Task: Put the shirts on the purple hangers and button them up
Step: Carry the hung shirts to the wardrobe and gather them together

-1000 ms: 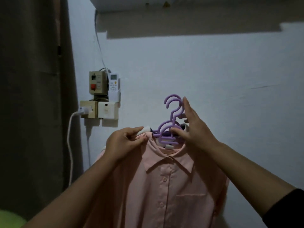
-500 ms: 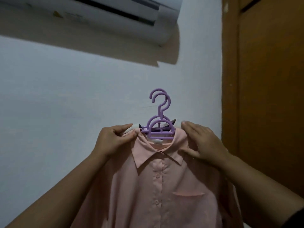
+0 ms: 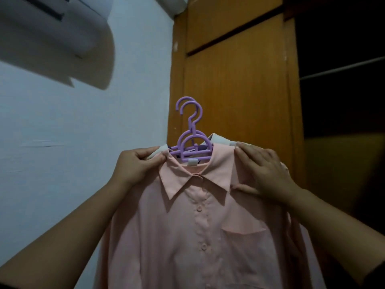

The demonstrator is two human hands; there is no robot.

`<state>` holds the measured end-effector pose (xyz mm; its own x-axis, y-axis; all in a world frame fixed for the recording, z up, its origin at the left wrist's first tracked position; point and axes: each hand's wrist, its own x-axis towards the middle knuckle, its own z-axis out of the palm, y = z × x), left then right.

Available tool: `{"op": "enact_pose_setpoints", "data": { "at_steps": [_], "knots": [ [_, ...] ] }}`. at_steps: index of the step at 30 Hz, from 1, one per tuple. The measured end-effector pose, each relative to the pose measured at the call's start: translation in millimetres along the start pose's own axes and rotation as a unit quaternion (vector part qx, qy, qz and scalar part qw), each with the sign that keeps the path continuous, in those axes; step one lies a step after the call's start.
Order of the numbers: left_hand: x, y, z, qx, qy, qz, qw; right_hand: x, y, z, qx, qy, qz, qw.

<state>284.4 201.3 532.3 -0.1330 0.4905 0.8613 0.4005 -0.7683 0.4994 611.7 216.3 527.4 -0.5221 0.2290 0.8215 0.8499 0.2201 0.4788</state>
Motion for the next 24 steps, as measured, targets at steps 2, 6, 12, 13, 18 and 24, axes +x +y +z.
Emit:
{"op": "enact_pose_setpoints", "data": {
  "at_steps": [2,6,12,13,18,24],
  "knots": [
    [8.6,2.2,30.8,-0.040,-0.025,0.003,0.999,-14.0,24.9,-11.5,-0.032,-0.018,0.016,0.999],
    [19.9,6.0,88.4,-0.110,-0.079,0.005,0.991,-44.5,64.9,-32.9,-0.089,-0.056,0.043,0.994],
    [30.6,23.2,161.9,-0.216,-0.157,-0.008,0.964,-78.0,104.5,-65.1,-0.155,-0.077,0.112,0.978],
    [31.9,27.1,171.3,-0.226,-0.162,-0.008,0.961,-82.4,109.7,-69.7,-0.166,-0.081,0.121,0.975],
    [31.0,48.8,215.0,-0.271,-0.167,0.010,0.948,-104.8,136.0,-81.9,-0.207,-0.077,0.149,0.964],
    [33.1,68.9,264.3,-0.220,-0.173,0.098,0.955,-129.0,183.4,-87.2,-0.242,-0.060,0.167,0.954]
  ]
}}
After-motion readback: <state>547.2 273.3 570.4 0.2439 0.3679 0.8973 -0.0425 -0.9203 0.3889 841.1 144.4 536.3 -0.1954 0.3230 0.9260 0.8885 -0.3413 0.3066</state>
